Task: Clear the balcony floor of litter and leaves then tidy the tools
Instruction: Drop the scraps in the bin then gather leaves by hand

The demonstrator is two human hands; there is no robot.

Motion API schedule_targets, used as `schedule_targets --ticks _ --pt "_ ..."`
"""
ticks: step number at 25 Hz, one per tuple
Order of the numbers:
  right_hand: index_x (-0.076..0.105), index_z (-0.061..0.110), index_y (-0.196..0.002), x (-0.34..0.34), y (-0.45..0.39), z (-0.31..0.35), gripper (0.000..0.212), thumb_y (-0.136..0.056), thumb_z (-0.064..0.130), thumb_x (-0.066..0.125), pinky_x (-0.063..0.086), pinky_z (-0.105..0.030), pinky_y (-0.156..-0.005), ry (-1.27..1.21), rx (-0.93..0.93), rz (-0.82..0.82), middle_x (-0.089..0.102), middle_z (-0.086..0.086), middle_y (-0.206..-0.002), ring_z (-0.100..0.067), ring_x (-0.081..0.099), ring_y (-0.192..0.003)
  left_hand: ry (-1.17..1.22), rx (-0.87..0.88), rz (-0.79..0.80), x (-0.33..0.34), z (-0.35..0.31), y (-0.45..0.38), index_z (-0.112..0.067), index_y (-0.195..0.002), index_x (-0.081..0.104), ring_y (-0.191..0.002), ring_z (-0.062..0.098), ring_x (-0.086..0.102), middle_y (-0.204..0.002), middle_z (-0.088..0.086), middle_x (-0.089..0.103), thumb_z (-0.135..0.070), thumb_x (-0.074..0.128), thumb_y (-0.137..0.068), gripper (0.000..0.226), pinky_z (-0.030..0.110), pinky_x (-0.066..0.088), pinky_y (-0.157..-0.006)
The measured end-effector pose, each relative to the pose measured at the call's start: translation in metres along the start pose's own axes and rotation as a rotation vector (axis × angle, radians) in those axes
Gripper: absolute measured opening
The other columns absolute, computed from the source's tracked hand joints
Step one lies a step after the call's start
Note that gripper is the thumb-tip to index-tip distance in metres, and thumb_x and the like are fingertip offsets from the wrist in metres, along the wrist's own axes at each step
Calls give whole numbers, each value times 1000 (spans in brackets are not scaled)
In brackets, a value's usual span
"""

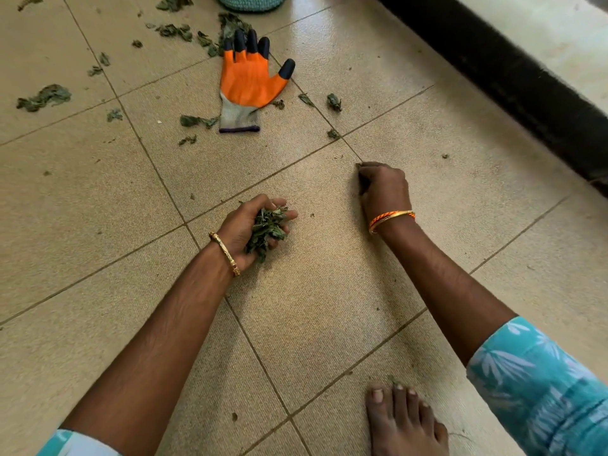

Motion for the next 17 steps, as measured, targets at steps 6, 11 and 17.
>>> schedule_targets --ticks 6,11,17 --pt "67 8 -113 14 64 83 38 -81 -8 54 50 -16 -85 -431 10 177 71 -8 -105 -10 64 -90 -5 -20 133 15 5 9 -10 -94 54 -52 11 56 -73 5 61 -18 47 -86 14 15 38 -35" --pt "2 16 -150 40 80 112 91 -78 -3 54 34 -39 -108 -325 -102 480 47 -15 -138 -28 47 -126 -37 -4 46 5 4 13 -11 -80 53 -41 12 51 -55 0 54 -17 41 -92 18 18 42 -39" --pt "19 11 -147 16 39 94 63 -89 5 42 36 -32 -102 -350 -71 282 32 -13 -149 -23 51 -119 77 36 10 -9 -4 8 -9 -89 57 -49 10 56 -72 2 61 -9 40 -89 17 13 34 -34"
Point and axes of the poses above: each hand's wrist, its own y-axis away from the middle knuckle, its own x-axis out of the palm, z = x × y, the point moved 6 cm from there along -y, towards the middle knuckle
